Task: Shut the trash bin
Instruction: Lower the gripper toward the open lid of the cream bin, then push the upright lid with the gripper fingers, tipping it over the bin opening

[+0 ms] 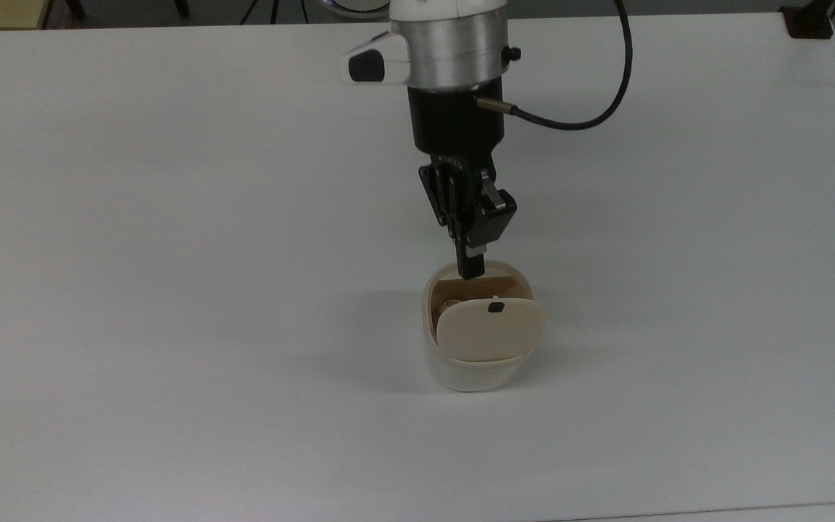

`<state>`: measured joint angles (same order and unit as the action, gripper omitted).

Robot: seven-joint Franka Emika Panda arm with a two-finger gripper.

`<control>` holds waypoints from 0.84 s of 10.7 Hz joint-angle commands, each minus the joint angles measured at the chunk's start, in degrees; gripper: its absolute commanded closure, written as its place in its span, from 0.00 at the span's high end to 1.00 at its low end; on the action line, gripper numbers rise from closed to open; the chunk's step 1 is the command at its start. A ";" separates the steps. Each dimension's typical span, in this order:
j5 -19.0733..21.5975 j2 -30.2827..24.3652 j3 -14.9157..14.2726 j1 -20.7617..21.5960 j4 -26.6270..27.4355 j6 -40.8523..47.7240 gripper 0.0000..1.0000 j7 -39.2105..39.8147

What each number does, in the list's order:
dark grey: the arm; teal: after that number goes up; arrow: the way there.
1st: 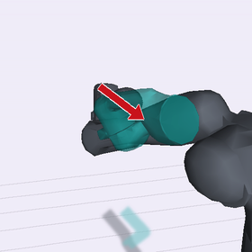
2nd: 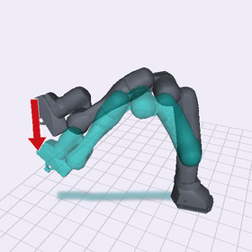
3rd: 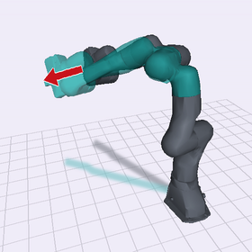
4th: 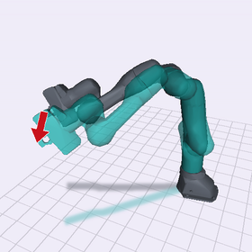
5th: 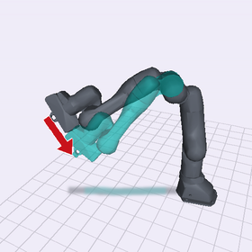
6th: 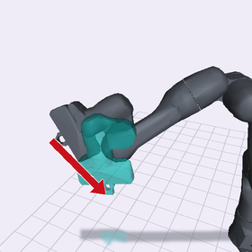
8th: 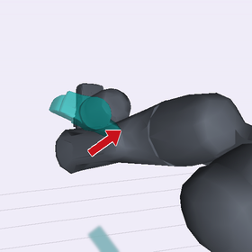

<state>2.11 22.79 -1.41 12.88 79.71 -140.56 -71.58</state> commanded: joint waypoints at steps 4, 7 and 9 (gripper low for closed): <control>0.53 4.01 -0.61 1.71 -1.84 -7.35 0.00 -8.04; 0.27 5.68 -0.70 1.88 -1.93 -8.94 0.00 -8.93; 0.09 6.99 -0.96 2.85 -2.72 -8.94 0.00 -8.84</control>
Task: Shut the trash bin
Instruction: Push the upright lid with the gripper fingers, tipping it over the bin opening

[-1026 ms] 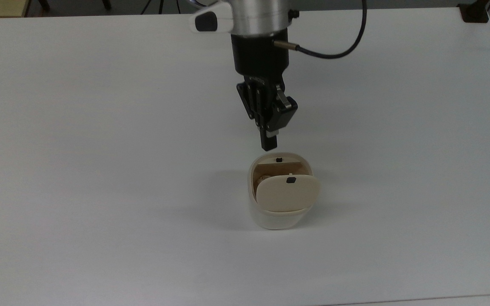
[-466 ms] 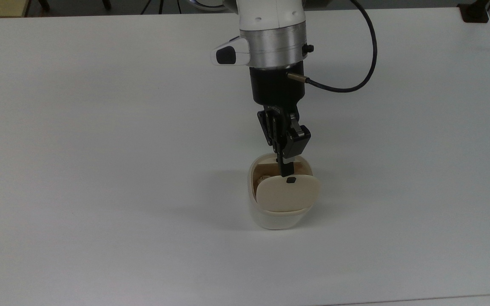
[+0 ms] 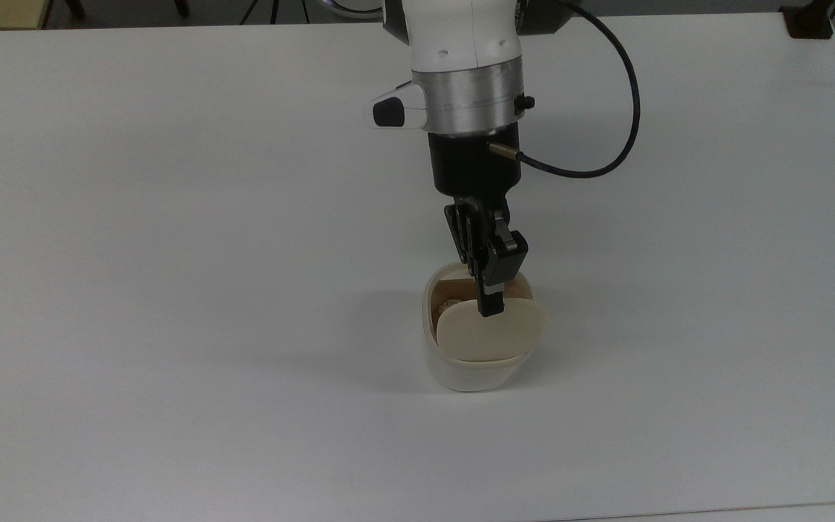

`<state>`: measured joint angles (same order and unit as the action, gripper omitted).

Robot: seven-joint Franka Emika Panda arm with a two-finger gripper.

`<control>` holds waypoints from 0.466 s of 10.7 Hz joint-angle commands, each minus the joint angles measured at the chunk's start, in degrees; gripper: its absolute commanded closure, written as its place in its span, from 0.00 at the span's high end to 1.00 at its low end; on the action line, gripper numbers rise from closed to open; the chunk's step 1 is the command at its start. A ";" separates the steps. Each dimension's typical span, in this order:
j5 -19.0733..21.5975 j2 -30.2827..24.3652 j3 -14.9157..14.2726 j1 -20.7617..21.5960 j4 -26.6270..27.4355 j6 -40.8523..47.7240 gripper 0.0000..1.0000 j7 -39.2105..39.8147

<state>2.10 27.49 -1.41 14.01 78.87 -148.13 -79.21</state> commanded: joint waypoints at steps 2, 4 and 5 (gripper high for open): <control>-1.04 2.39 -0.97 1.81 -1.79 -1.37 0.00 -1.20; -1.14 2.48 -0.97 1.81 -1.44 -1.37 0.00 -1.12; -1.23 2.48 -0.97 1.72 -1.35 -1.28 0.00 -1.03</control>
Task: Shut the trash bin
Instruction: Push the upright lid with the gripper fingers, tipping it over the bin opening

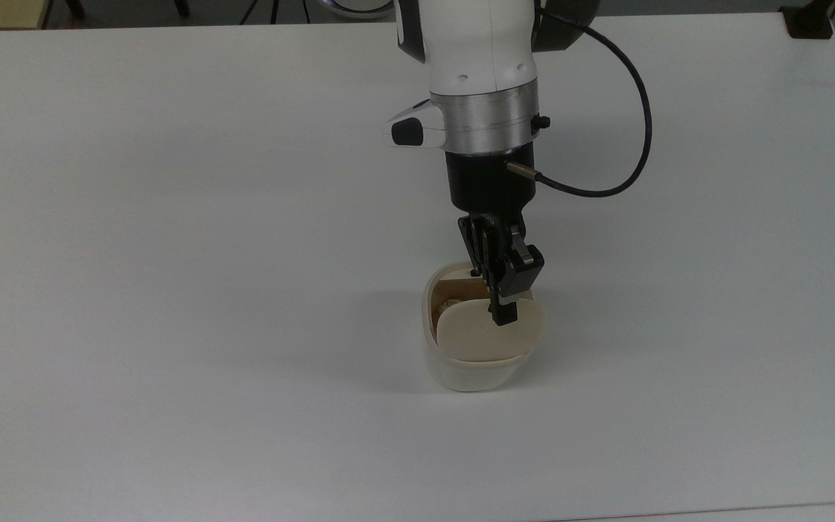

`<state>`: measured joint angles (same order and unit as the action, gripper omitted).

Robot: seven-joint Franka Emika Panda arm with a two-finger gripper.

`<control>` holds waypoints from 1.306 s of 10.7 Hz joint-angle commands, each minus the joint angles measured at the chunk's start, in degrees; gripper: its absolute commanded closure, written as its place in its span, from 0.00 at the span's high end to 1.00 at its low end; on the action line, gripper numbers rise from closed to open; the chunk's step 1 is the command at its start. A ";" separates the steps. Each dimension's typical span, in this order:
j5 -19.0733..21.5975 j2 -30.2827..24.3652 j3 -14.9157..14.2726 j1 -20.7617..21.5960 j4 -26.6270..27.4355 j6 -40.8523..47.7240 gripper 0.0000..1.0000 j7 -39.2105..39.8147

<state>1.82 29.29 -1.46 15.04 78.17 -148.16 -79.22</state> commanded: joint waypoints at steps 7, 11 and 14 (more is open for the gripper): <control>-0.85 -2.57 -0.82 -0.27 5.75 -0.64 0.00 1.16; -0.76 -6.44 -0.74 -0.10 11.29 -0.64 0.00 4.06; -0.76 -6.79 -0.65 -0.19 12.18 0.94 0.00 6.00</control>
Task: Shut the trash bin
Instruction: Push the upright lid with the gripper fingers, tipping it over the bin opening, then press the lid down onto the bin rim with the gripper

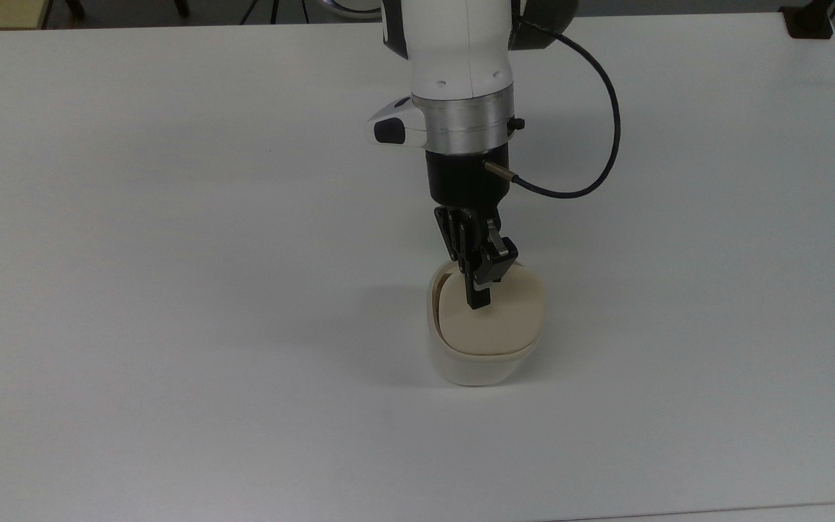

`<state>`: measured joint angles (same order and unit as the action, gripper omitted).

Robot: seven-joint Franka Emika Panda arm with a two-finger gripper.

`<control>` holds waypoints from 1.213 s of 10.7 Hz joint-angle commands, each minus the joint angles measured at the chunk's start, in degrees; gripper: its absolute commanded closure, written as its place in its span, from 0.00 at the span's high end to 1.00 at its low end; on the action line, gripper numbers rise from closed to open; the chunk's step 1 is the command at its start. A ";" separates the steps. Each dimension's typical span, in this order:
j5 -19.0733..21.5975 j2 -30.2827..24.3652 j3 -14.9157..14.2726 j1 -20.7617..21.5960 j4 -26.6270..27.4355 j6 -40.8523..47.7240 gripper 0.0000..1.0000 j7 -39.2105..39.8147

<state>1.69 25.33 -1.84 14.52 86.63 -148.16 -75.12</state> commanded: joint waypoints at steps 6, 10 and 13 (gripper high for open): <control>-0.63 -4.68 1.75 0.33 3.72 4.63 0.00 5.24; -0.81 -4.33 2.28 0.16 5.64 5.16 0.00 6.74; -0.72 -4.42 2.28 -0.37 7.14 8.42 0.00 7.71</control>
<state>1.68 22.85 0.31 14.67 90.93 -141.83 -68.65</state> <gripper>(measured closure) 0.991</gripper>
